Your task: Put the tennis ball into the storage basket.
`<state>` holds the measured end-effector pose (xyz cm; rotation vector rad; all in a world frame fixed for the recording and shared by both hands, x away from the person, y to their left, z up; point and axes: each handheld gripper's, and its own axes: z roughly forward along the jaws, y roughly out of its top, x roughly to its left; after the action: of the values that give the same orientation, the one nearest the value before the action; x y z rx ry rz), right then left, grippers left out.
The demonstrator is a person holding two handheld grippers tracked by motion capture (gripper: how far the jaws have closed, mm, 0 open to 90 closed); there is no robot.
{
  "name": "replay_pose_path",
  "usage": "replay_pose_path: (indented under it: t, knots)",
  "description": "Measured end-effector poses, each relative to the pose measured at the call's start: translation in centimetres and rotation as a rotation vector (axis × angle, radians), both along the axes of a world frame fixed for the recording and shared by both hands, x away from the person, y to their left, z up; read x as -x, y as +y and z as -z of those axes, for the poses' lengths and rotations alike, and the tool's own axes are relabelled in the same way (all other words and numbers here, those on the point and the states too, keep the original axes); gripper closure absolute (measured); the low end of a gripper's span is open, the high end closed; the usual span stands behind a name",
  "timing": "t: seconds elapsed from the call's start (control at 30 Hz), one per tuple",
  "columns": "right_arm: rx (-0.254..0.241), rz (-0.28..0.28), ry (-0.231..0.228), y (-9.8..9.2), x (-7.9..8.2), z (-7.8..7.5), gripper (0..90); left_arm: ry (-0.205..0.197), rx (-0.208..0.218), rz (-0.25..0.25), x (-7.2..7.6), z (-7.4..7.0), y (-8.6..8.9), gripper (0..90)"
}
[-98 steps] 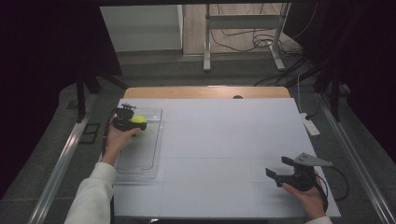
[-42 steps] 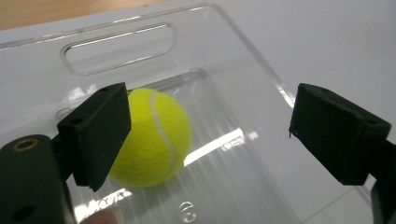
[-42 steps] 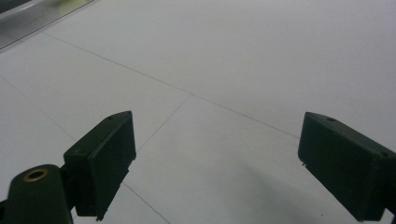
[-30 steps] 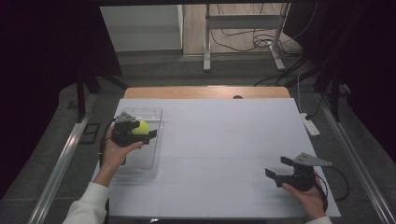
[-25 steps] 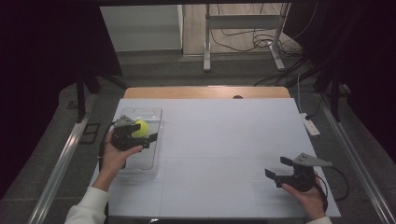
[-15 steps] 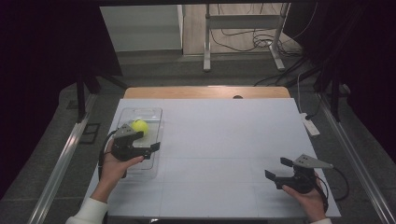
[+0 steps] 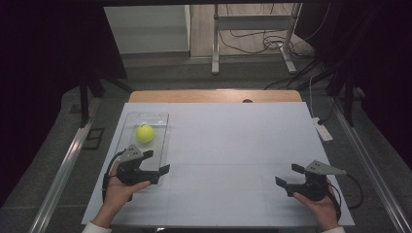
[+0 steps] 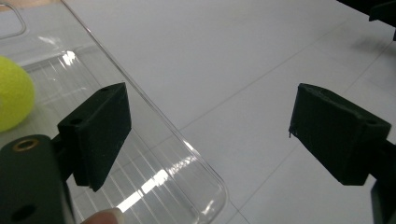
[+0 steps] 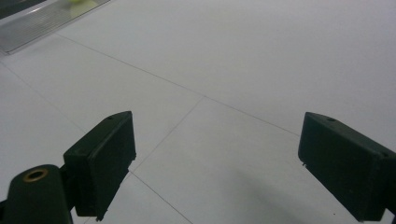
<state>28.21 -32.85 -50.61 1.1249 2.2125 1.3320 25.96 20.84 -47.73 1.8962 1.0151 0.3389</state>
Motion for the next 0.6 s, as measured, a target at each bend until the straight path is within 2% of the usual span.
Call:
replay_pose_path:
  t: [0.3, 0.6]
  knots:
    - [0.003, -0.002, -0.004, 0.0, 0.0, 0.0, 11.3, -0.014, 0.001, 0.016, 1.3, 0.9, -0.2, 13.3]
    - [-0.003, -0.003, -0.010, -0.1, 0.0, -0.1, 11.2, -0.022, -0.017, 0.024, 1.5, 1.8, -0.3, 13.4]
